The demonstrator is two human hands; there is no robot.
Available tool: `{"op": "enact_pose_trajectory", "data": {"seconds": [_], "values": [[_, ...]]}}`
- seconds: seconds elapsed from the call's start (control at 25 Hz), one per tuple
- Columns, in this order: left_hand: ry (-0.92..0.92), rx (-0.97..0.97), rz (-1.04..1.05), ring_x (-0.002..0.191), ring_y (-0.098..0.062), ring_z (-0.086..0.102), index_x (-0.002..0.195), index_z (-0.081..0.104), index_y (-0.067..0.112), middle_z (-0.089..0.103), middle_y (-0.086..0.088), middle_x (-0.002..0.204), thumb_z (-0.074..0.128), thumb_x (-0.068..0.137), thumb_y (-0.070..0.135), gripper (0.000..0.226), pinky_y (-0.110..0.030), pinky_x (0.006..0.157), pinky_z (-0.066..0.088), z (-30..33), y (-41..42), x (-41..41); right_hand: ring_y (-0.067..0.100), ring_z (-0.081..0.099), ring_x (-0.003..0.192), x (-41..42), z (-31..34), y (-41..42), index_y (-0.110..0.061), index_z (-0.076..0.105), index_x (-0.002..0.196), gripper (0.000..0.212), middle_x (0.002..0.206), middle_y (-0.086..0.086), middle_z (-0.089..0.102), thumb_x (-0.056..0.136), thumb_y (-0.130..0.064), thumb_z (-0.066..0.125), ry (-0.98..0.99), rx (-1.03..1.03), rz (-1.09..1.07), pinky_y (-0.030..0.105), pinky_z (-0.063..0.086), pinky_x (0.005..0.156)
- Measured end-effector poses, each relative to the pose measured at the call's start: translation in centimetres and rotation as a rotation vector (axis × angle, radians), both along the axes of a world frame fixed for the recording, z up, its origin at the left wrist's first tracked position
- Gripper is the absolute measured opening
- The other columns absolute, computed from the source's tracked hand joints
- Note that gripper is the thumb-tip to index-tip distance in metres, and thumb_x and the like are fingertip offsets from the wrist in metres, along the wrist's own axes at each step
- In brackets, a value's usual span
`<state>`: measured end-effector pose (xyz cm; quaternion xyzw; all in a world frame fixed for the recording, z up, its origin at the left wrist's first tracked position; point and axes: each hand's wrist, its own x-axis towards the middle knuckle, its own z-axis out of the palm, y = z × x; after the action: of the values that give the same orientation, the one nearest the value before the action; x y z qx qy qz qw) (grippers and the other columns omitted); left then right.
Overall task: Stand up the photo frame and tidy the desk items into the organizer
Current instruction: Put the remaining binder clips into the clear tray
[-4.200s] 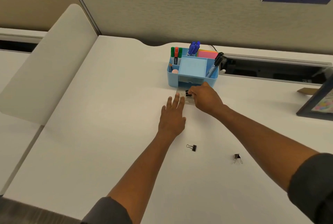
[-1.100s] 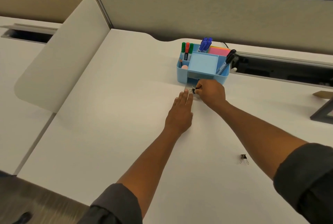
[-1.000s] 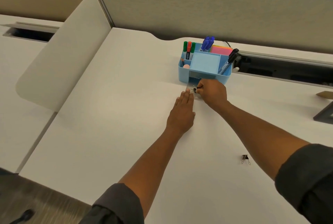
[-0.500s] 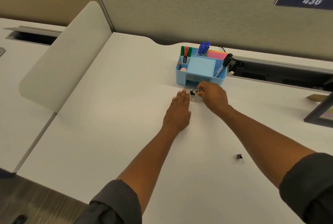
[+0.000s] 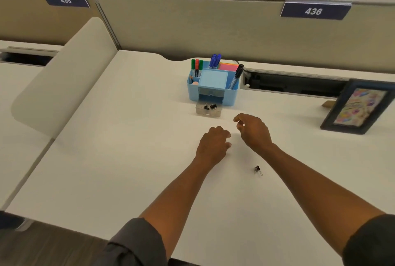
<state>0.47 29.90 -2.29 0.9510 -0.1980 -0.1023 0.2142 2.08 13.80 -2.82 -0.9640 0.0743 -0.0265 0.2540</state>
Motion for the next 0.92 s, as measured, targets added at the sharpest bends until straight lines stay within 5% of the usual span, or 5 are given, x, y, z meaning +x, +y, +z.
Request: {"op": "enact_pose_trajectory", "data": {"seconds": [0.28, 0.44, 0.92], "values": [[0.079, 0.019, -0.17, 0.109, -0.023, 0.049, 0.133, 0.051, 0.031, 0.052, -0.002, 0.12, 0.062, 0.088, 0.017, 0.048, -0.037, 0.089, 0.043, -1.7, -3.5, -5.8, 0.011, 0.061, 0.089, -7.8, -2.5, -5.3, -0.026, 0.064, 0.104, 0.036, 0.096, -0.011, 0.066, 0.081, 0.0, 0.054, 0.033, 0.134, 0.071, 0.033, 0.052, 0.078], [-0.048, 0.083, -0.306, 0.104, -0.023, 0.048, 0.13, 0.053, 0.032, 0.053, -0.001, 0.119, 0.065, 0.084, 0.017, 0.05, -0.036, 0.082, 0.039, -2.1, -4.6, -6.9, 0.01, 0.06, 0.09, -11.1, -3.7, -6.8, -0.021, 0.064, 0.108, 0.028, 0.099, -0.008, 0.066, 0.086, -0.005, 0.057, 0.031, 0.163, 0.052, 0.031, 0.05, 0.082], [-0.245, 0.07, -0.399, 0.081, -0.023, 0.052, 0.094, 0.07, 0.026, 0.059, 0.003, 0.091, 0.069, 0.079, 0.012, 0.021, -0.032, 0.065, 0.029, -2.7, -5.0, -6.9, 0.016, 0.054, 0.095, -15.2, -5.0, -5.5, -0.018, 0.061, 0.112, 0.022, 0.103, -0.008, 0.063, 0.096, -0.018, 0.045, 0.004, 0.155, 0.02, 0.027, 0.037, 0.075]]}}
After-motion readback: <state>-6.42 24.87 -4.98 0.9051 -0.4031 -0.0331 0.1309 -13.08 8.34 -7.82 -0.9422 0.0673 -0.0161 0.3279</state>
